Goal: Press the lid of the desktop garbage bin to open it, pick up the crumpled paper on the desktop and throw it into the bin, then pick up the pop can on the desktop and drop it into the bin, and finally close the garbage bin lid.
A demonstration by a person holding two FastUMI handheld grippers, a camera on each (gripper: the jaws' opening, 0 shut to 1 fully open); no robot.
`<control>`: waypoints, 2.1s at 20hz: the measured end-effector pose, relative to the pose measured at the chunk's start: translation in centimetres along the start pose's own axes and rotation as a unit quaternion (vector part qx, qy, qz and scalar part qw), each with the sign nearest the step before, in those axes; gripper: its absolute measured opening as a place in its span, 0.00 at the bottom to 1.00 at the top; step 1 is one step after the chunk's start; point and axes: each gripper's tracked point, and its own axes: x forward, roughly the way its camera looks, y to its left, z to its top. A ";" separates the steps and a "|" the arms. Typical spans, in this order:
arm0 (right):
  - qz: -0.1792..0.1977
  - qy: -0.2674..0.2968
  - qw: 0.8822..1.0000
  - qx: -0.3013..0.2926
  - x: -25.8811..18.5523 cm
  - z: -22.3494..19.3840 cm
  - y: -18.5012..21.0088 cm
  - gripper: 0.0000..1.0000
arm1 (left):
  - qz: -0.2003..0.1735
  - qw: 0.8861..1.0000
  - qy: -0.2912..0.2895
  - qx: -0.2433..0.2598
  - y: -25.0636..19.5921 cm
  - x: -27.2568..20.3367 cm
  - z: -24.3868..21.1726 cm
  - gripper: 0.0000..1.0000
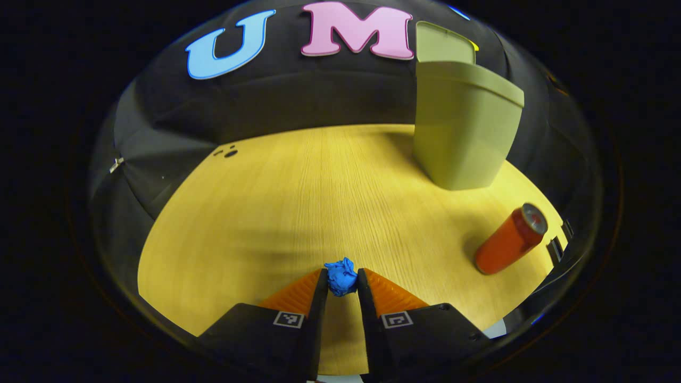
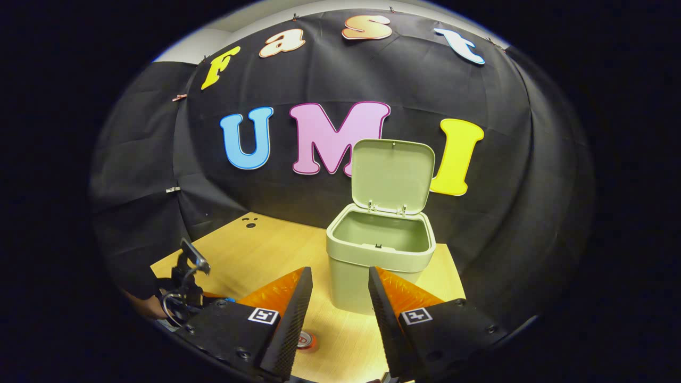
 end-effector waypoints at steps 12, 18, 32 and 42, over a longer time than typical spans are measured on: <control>0.009 0.024 1.000 -0.008 0.7 -3.6 1.0 0.68 | -0.027 0.986 -0.165 -0.012 -1.0 -6.3 20.8 0.35; -0.003 0.042 0.999 0.002 0.2 -5.8 1.3 0.69 | -0.087 0.971 -0.224 0.004 -4.8 -6.9 27.8 0.41; -0.082 0.064 0.994 0.042 -2.8 -8.3 -0.3 0.69 | -0.235 0.937 -0.237 0.103 -19.5 -1.1 35.4 0.38; -0.121 0.067 0.989 0.055 -3.5 -8.4 -0.6 0.70 | -0.258 0.934 -0.201 0.140 -23.4 4.2 34.9 0.41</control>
